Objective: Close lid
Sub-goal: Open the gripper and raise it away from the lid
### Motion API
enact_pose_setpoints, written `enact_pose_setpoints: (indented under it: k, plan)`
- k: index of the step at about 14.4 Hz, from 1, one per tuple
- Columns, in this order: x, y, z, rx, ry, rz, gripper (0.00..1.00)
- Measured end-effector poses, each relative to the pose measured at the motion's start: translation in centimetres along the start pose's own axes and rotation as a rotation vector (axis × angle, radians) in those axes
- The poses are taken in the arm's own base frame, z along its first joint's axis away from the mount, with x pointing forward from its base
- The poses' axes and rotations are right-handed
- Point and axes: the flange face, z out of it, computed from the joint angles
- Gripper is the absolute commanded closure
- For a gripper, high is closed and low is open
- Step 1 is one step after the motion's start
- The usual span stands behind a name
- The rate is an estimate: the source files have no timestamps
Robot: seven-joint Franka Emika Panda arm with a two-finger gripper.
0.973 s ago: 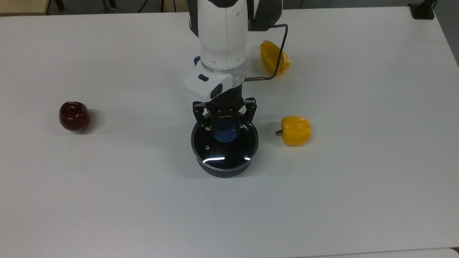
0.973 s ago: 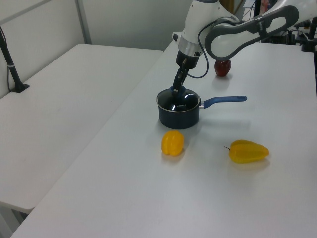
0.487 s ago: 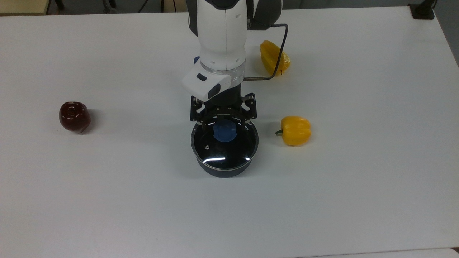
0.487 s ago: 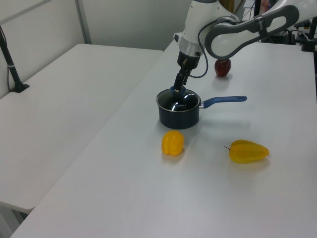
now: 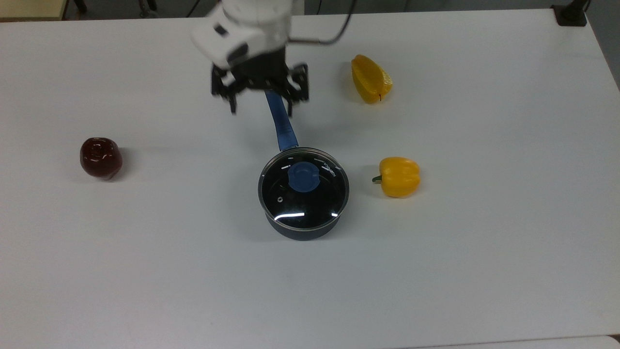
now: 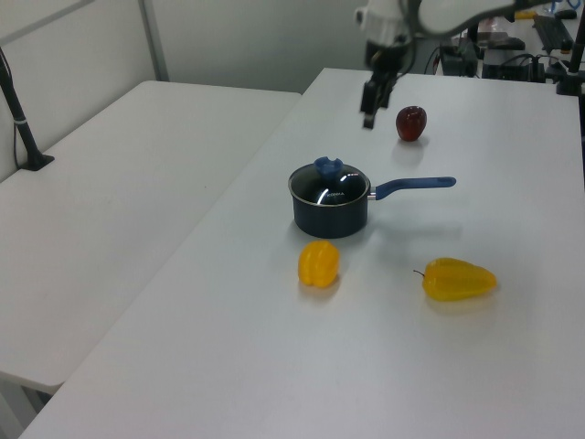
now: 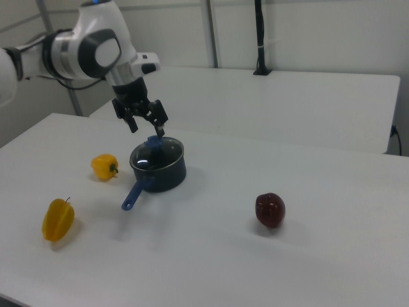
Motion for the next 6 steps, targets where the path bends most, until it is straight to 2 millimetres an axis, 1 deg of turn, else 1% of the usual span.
enact_pose_setpoints:
  k: [1,3,5,6]
  plan:
    - [-2.1,1.2,-2.4,-0.009,-0.029,0.016,0.0]
    - [-5.2,2.6,-5.4,-0.019,-0.066,0.036,0.0]
    - [-7.0,3.3,-7.1,-0.024,-0.087,0.047,0.0]
    - [-7.5,3.6,-7.6,-0.026,-0.093,0.052,0.0]
